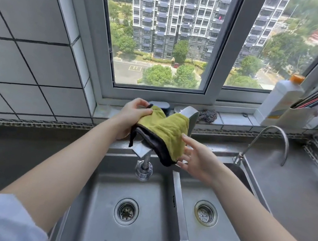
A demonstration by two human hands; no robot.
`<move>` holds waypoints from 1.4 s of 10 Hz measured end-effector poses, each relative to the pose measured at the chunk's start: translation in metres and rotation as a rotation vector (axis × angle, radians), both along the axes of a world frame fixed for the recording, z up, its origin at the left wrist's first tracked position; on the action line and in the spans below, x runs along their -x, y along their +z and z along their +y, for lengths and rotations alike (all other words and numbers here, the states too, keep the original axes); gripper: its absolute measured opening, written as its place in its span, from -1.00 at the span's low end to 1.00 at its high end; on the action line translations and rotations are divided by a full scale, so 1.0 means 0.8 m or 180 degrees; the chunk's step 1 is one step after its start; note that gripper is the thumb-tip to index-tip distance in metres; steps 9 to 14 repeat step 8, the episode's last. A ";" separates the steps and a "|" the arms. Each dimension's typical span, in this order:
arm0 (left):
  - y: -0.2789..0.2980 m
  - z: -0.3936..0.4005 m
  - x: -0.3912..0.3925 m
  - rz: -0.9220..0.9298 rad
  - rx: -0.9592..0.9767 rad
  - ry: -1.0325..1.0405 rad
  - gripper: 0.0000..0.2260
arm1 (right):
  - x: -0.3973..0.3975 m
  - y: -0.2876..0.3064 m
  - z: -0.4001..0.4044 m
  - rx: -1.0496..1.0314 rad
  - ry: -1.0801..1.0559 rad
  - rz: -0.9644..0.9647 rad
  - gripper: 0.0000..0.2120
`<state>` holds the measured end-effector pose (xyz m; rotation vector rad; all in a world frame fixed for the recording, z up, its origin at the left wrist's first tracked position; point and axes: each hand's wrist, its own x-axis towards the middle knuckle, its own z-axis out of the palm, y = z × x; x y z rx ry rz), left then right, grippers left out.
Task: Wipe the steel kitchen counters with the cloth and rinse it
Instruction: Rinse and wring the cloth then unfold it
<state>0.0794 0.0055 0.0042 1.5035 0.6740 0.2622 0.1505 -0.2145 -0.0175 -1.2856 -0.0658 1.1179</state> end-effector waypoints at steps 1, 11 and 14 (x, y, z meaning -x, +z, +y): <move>0.016 -0.001 -0.007 -0.0306 0.0266 -0.0005 -0.90 | 0.001 0.005 0.004 -0.0288 -0.0230 -0.0032 -0.61; -0.052 -0.041 0.008 0.0413 0.0253 -0.0349 -0.85 | -0.001 -0.025 -0.023 0.0501 -0.0925 -0.0782 -0.70; -0.052 -0.041 0.008 0.0413 0.0253 -0.0349 -0.85 | -0.001 -0.025 -0.023 0.0501 -0.0925 -0.0782 -0.70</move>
